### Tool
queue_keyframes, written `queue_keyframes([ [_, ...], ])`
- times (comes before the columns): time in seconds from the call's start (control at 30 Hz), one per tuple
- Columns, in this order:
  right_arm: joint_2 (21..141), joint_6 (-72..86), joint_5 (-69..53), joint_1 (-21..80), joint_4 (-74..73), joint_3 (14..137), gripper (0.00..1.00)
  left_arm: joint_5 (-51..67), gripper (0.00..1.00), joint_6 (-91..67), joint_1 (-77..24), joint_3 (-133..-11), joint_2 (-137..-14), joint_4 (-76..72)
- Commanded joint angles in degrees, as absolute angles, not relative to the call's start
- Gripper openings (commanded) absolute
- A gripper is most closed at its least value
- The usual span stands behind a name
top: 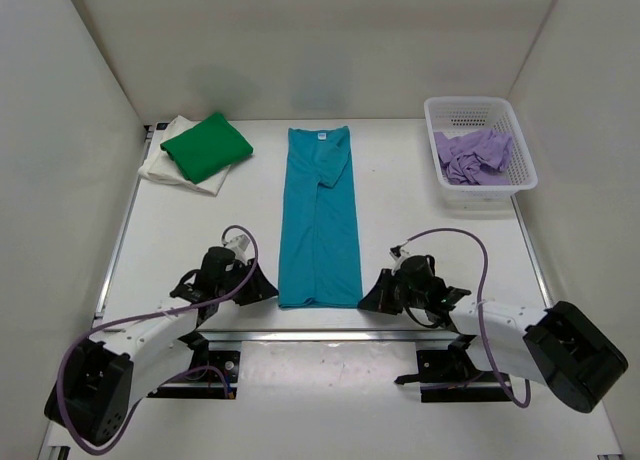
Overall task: Fold and stack the t-shirts
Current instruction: Grab the bottom of the folded rectangular tshirt with both arms
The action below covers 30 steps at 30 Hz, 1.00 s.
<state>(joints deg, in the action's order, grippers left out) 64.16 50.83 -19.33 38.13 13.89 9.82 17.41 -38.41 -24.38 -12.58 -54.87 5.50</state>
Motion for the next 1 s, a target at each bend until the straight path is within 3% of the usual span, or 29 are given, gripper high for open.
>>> queue_keyframes([
  [0.0,60.7,49.4,-17.3,38.0,8.8,7.8,0.00,16.6,0.47,-38.1,-25.9,-9.9,-52.8,11.5],
  [0.27,59.1,49.7,-17.7,37.5,8.1,7.2,0.00,19.1,0.51,-43.0,-30.6,-6.4,-55.8,4.0],
  [0.6,59.4,49.5,-17.1,38.9,8.1,8.0,0.00,19.0,0.45,-44.9,-33.7,-5.4,-57.9,2.2],
  [0.7,58.5,49.2,-16.6,38.8,7.0,7.9,0.00,18.4,0.36,-44.3,-33.3,-4.9,-56.7,3.6],
  [0.9,57.0,48.8,-15.9,40.8,4.5,9.2,0.00,17.8,0.04,-44.6,-33.5,-6.9,-53.4,7.6],
  [0.97,56.7,48.8,-14.3,42.8,2.4,11.7,0.01,19.8,0.01,-44.7,-33.9,-8.4,-52.4,9.1],
])
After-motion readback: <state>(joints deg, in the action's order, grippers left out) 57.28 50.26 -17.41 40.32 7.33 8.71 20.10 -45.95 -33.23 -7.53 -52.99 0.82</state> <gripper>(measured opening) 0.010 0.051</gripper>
